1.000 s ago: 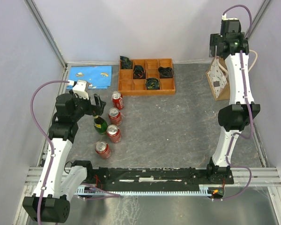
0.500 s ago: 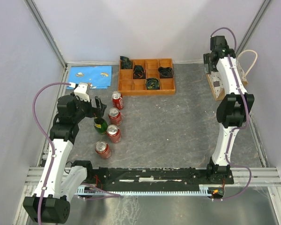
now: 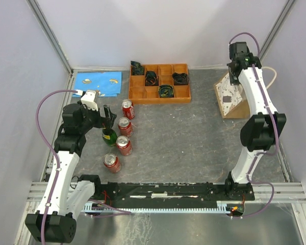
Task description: Place the beverage into the canvas bag
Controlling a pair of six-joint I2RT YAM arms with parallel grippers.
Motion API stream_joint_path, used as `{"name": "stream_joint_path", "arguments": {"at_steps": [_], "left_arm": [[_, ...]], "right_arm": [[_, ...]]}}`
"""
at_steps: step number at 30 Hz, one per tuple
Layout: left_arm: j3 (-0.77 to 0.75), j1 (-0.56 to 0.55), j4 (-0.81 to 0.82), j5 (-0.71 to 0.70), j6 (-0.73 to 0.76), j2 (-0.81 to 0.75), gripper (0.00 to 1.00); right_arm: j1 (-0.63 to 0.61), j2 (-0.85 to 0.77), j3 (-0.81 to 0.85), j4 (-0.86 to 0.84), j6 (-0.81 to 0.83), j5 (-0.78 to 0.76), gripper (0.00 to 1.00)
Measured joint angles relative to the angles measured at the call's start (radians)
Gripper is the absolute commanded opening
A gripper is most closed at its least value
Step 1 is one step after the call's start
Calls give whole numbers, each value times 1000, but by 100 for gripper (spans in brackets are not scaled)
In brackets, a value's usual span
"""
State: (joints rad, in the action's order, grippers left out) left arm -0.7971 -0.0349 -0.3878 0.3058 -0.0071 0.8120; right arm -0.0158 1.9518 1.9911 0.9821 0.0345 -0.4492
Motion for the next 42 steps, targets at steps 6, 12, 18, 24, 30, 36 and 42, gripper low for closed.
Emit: {"name": "stream_joint_path", "arguments": {"at_steps": [6, 12, 18, 24, 30, 36, 42], "left_arm": [[0, 0, 0, 28, 0, 15, 99], [0, -7, 0, 42, 0, 18, 100], [0, -31, 0, 44, 0, 18, 100], [0, -48, 0, 45, 0, 18, 100], [0, -60, 1, 45, 0, 21, 100], [0, -69, 1, 44, 0, 25, 100], [0, -76, 0, 42, 0, 25, 99]], "right_arm": [[-126, -239, -192, 69, -77, 7, 0], [-269, -414, -383, 155, -201, 24, 0], [-399, -510, -476, 246, -332, 26, 0], [-573, -563, -512, 328, -473, 21, 0], [-760, -539, -518, 370, -613, -2, 0], [-900, -380, -431, 393, -711, -28, 0], [-971, -213, -272, 405, -751, -58, 0]]}}
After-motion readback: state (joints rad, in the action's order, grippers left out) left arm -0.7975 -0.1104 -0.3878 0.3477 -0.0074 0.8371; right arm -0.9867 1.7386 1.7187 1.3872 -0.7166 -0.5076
